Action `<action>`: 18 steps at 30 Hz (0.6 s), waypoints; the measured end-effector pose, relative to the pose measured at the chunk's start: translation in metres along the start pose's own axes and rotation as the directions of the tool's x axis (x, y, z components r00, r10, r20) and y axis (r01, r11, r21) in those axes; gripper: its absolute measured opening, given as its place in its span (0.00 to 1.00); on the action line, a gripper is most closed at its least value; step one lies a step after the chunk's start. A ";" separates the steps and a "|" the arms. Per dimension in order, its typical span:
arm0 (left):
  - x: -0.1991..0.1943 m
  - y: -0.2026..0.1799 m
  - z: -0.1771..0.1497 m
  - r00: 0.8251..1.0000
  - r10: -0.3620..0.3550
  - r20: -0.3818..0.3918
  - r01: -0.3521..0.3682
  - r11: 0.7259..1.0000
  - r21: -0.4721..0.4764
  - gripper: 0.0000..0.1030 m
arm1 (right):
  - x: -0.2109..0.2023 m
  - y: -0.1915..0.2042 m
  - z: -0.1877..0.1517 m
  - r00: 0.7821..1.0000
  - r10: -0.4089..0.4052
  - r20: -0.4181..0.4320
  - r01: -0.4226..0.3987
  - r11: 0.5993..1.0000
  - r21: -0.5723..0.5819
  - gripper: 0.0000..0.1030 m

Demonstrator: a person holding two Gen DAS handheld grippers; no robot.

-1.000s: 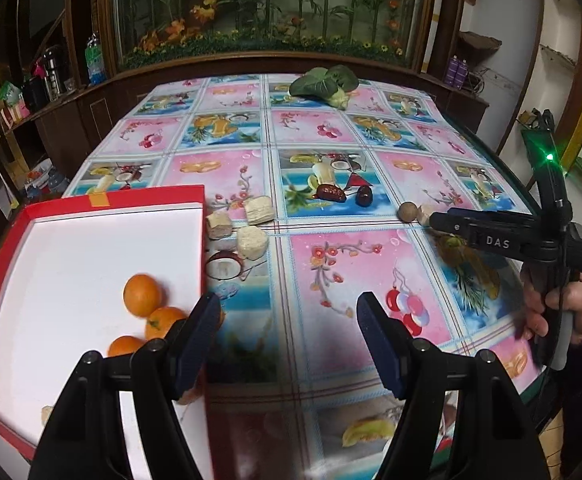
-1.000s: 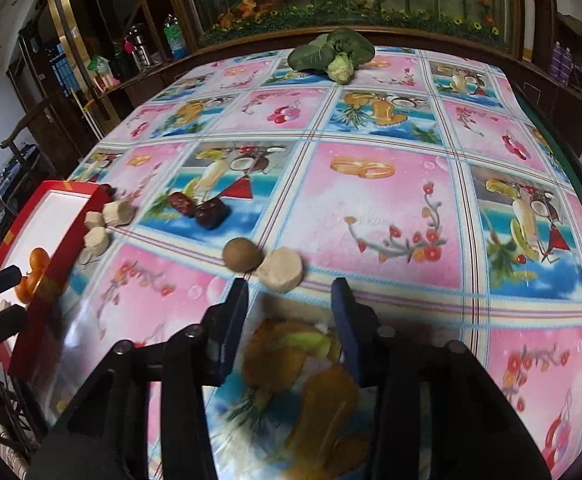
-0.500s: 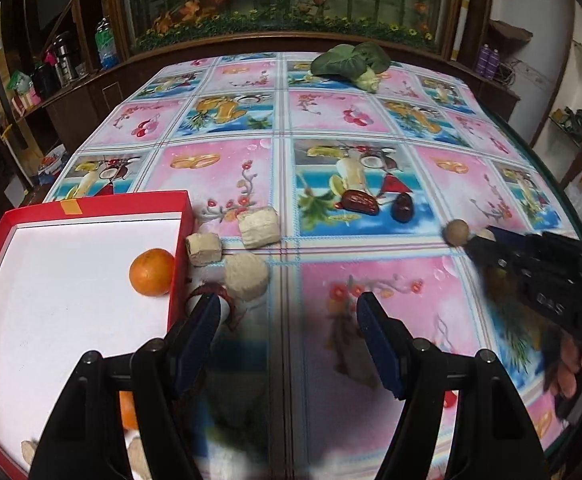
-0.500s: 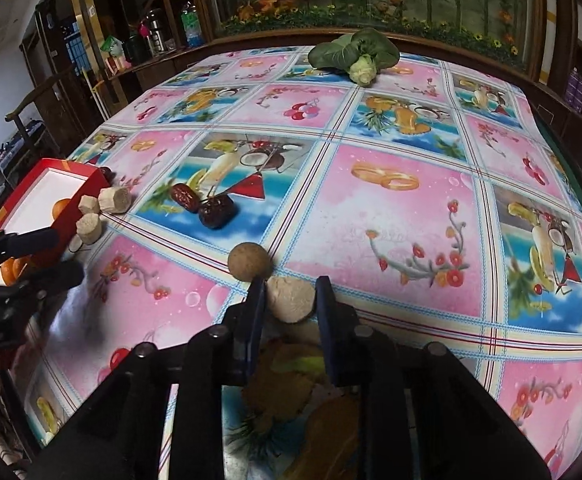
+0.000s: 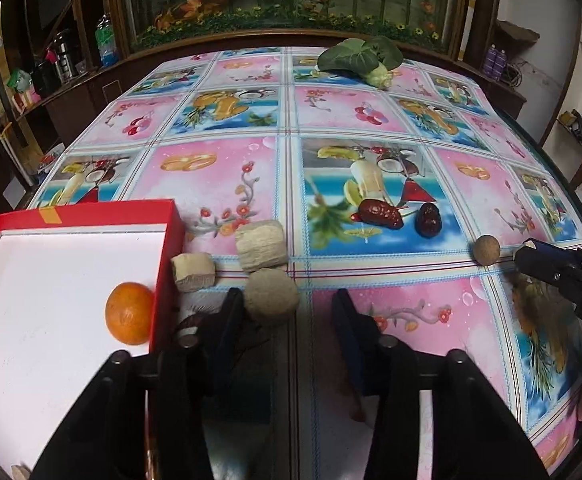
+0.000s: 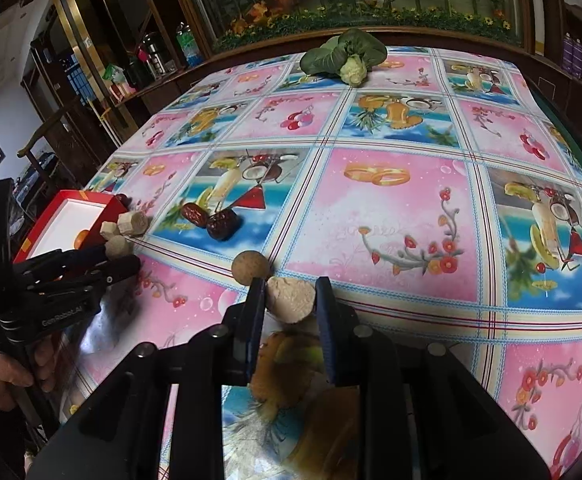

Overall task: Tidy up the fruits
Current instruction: 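Carry both round beige cakes into the tray and open both tools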

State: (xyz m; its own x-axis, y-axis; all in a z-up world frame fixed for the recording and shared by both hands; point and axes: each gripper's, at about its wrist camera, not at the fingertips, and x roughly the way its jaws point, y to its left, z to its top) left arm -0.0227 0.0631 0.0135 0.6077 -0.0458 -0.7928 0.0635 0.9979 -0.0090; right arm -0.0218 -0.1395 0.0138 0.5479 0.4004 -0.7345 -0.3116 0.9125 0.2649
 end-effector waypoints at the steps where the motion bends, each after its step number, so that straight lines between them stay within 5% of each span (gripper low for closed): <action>1: 0.000 -0.002 0.000 1.000 -0.007 0.010 0.007 1.000 0.008 0.32 | -0.001 0.000 0.000 1.000 0.002 0.004 -0.002 1.000 0.001 0.26; 11: -0.017 -0.014 -0.007 0.998 -0.047 0.049 0.046 0.998 0.033 0.25 | -0.010 -0.007 0.003 0.997 -0.005 0.077 0.003 1.000 0.019 0.26; 18: -0.088 -0.007 -0.030 0.979 -0.078 0.187 0.069 0.996 0.054 0.25 | -0.020 -0.020 0.004 0.986 -0.060 0.158 0.049 0.996 0.076 0.26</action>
State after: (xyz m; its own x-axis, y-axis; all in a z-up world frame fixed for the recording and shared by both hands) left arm -0.1004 0.0615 0.0654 0.7381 -0.1315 -0.6617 0.1481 0.9885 -0.0312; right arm -0.0236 -0.1655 0.0262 0.6817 0.3529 -0.6409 -0.2244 0.9346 0.2759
